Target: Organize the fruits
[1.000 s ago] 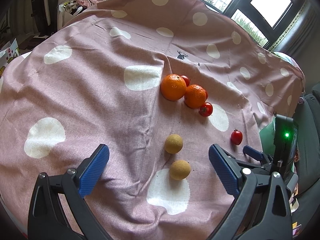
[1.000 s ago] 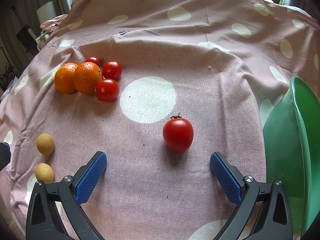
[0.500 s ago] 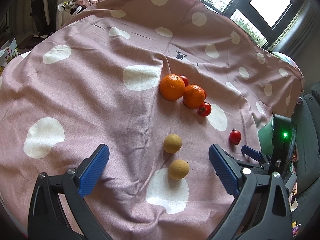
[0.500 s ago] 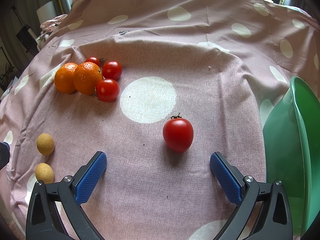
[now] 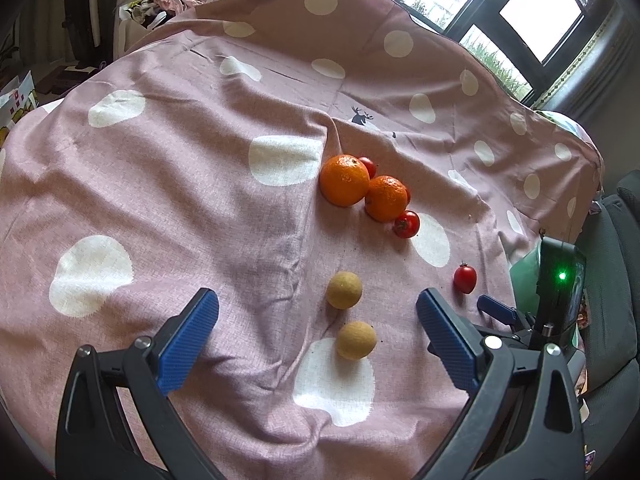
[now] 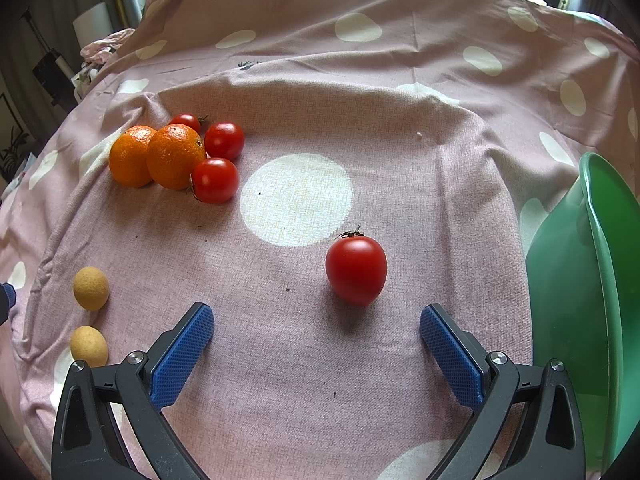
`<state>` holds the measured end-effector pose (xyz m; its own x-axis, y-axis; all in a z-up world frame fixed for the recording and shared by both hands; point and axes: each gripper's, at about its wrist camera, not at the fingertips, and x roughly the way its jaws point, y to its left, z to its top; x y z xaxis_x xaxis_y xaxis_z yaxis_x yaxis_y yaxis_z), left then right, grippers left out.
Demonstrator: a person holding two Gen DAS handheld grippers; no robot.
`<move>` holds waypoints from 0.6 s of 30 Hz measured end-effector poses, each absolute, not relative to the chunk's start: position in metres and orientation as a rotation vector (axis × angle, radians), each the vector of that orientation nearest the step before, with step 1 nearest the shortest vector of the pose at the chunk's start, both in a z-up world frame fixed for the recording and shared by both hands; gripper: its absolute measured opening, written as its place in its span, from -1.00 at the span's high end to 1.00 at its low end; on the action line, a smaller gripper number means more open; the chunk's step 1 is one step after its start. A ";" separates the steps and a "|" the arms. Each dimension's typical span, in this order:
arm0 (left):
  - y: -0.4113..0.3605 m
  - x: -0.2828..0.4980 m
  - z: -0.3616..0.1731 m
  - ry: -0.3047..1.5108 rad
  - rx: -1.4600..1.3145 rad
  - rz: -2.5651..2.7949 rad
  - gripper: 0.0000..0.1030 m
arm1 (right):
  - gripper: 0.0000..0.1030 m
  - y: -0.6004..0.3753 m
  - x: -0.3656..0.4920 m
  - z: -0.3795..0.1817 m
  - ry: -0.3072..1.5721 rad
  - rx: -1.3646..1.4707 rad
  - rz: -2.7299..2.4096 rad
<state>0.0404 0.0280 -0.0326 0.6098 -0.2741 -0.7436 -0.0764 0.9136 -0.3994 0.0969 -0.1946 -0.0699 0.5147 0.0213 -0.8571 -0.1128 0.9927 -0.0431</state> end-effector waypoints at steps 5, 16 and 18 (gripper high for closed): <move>0.028 0.039 -0.032 0.915 -0.424 -0.130 -0.94 | -0.99 -0.194 0.098 -0.070 1.028 -0.097 0.081; 0.028 0.037 -0.030 0.914 -0.423 -0.137 -0.94 | -0.99 -0.195 0.097 -0.070 1.028 -0.097 0.081; 0.028 0.037 -0.030 0.913 -0.424 -0.137 -0.94 | -0.99 -0.194 0.098 -0.070 1.028 -0.097 0.081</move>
